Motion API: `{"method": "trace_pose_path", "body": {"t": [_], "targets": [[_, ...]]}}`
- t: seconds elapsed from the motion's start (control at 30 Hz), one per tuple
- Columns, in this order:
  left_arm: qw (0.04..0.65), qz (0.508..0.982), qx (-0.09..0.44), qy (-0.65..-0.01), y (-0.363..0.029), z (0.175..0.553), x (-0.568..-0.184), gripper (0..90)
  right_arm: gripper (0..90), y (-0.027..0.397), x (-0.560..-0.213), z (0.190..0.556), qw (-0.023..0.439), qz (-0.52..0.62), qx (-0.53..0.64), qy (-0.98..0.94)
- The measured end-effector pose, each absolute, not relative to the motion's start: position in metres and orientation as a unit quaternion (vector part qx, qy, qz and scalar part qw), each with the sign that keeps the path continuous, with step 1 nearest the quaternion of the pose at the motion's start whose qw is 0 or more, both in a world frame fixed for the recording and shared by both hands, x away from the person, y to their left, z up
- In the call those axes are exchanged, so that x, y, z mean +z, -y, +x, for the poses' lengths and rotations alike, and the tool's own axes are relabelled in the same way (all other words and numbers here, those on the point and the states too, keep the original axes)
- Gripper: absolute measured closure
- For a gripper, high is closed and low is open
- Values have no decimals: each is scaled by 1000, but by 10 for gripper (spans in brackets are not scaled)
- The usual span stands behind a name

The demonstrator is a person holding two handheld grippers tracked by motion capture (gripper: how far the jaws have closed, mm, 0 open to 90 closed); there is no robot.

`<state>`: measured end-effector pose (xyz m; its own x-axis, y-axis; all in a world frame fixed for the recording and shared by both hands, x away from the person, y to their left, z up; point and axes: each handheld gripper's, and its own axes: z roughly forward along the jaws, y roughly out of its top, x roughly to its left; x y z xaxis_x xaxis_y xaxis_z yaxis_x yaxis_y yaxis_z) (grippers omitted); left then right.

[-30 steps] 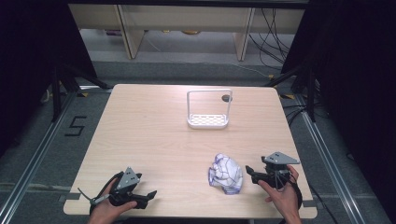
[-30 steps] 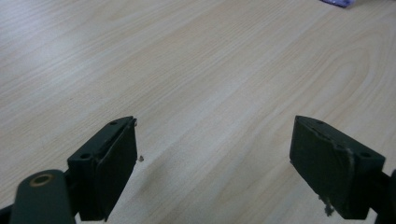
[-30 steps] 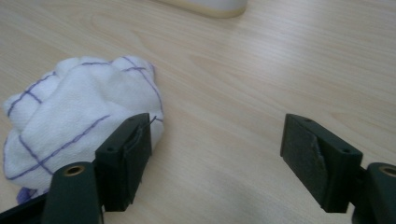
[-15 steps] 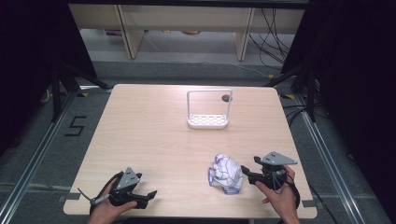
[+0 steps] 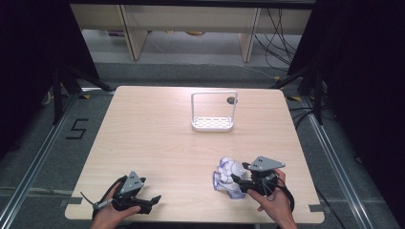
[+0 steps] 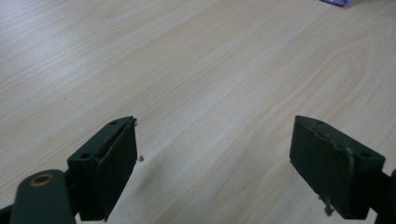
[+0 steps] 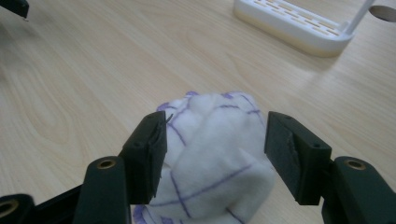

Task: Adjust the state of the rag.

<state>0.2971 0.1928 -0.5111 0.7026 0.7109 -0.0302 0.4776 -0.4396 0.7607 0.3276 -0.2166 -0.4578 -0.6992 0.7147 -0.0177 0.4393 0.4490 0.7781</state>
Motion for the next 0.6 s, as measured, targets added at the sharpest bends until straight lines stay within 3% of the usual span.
{"method": "trace_pose_path", "body": {"t": [0.1, 0.2, 0.43, 0.53, 0.6], "targets": [[391, 837, 147, -355, -193, 298, -512, 148, 426, 205, -456, 328, 175, 325, 395, -841], [395, 833, 142, -361, -192, 297, -513, 148, 460, 194, -456, 325, 139, 315, 405, -847], [394, 835, 143, -357, -193, 298, -513, 148, 480, 180, -465, 327, 159, 301, 363, -868], [399, 832, 142, -358, -192, 298, -514, 148, 534, 177, -470, 330, 175, 302, 331, -877], [395, 833, 141, -359, -192, 297, -514, 148, 626, 175, -475, 333, 200, 287, 308, -885]]}}
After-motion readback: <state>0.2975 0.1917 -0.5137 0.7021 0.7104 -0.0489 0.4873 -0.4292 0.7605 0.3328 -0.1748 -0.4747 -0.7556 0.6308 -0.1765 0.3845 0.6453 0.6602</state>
